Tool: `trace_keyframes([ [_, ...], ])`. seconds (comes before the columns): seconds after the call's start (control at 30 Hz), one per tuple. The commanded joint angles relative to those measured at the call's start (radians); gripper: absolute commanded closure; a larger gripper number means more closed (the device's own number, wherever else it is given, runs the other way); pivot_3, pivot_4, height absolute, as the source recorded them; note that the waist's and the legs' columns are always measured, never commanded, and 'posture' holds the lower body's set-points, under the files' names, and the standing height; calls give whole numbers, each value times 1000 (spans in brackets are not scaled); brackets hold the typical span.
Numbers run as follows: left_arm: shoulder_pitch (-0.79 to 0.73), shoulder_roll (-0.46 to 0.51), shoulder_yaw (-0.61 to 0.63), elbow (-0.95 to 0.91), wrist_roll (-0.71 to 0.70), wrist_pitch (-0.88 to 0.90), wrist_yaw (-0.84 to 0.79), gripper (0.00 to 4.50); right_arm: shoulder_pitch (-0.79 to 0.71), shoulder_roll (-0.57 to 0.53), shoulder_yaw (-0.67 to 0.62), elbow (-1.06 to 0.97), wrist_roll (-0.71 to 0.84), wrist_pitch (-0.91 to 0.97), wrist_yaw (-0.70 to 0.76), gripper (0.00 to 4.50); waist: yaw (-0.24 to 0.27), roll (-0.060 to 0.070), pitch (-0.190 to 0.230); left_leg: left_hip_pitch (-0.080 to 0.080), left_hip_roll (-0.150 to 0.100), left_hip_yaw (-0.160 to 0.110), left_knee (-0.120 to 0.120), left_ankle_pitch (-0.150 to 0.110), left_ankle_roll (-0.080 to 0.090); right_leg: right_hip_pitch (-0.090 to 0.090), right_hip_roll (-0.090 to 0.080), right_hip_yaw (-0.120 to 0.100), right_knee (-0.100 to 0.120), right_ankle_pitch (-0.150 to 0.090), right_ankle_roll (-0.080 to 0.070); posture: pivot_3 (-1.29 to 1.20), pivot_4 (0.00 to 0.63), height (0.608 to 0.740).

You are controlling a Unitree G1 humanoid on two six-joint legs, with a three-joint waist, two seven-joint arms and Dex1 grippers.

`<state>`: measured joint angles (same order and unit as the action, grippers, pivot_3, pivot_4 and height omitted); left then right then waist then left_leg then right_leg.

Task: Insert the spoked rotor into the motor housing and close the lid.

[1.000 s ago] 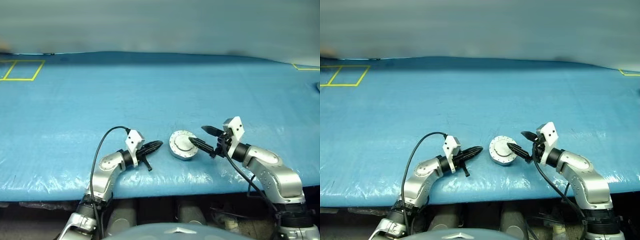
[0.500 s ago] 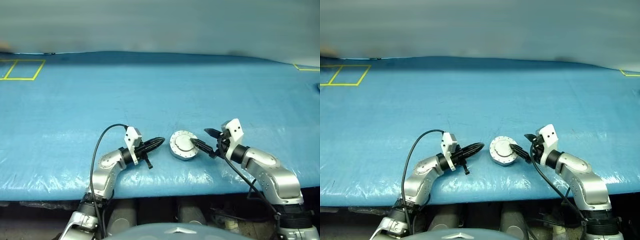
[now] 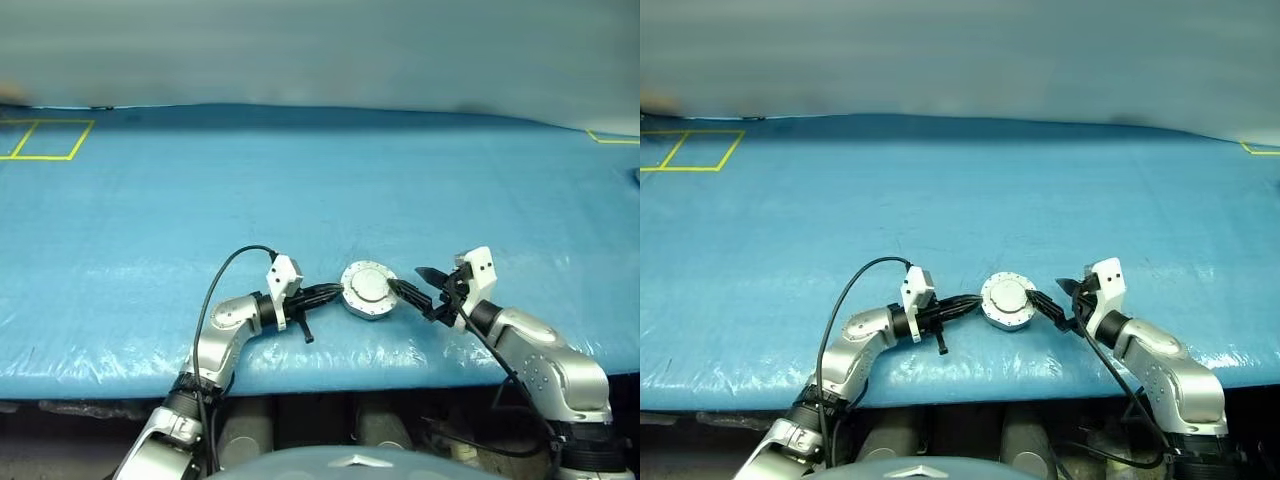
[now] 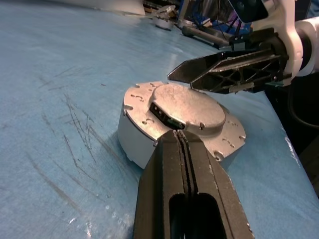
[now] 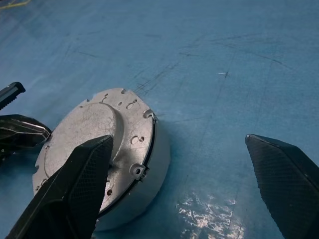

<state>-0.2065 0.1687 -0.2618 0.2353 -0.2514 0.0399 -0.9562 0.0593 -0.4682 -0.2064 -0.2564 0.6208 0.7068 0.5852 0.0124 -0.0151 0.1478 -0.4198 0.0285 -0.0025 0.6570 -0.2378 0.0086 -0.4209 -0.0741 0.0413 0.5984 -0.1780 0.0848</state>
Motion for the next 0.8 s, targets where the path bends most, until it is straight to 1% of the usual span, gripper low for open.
trace_keyframes([
  [0.03, -6, -11, -26, 7, 14, -14, -11, 4500, 8, 11, -63, -49, 81, 31, -7, 50, 0, 0, 0, 1, 0, 0, 0, 0, 0, 1, 0, 0, 0, 0, 0, 0, 150, 740],
  [0.17, -8, -22, -29, 12, 20, -19, -8, 4500, 31, 21, -101, -65, 156, 69, -13, 50, 0, 0, 0, 3, 0, -1, 0, 0, 0, 4, 0, 0, 0, -2, 3, 0, 150, 740],
  [0.33, -4, -21, -35, 12, 24, -24, -8, 4500, 37, 72, -198, -38, 390, 184, -40, 50, 0, 1, 0, 4, 0, -1, 1, 0, 0, 5, 0, 0, 0, -2, 3, 0, 150, 740],
  [0.43, -1, -21, -35, 12, 27, -30, -3, 4500, 44, 90, -206, -13, 452, 228, -66, 50, 0, 1, 0, 4, 0, -1, 1, 0, 0, 6, 0, 0, 0, -2, 3, 0, 150, 740],
  [0.53, 3, -21, -37, 14, 30, -35, 1, 4500, 31, 109, -193, 24, 476, 249, -95, 50, 0, 1, -1, 4, 0, -1, 1, 0, 0, 6, 0, 0, 0, -2, 2, 0, 150, 740],
  [0.7, 12, -24, -42, 10, 34, -40, 11, 4500, 25, 129, -134, 59, 454, 282, -128, 50, 0, 2, -1, 4, 0, -1, 1, 0, 0, 6, 0, 0, 0, -1, 2, 0, 150, 740],
  [0.8, 16, -24, -44, 7, 36, -43, 19, 4500, 26, 135, -116, 94, 464, 302, -117, 50, 0, 3, -2, 4, 0, -1, 1, 0, 0, 6, 0, 0, 0, -1, 2, 0, 150, 740],
])
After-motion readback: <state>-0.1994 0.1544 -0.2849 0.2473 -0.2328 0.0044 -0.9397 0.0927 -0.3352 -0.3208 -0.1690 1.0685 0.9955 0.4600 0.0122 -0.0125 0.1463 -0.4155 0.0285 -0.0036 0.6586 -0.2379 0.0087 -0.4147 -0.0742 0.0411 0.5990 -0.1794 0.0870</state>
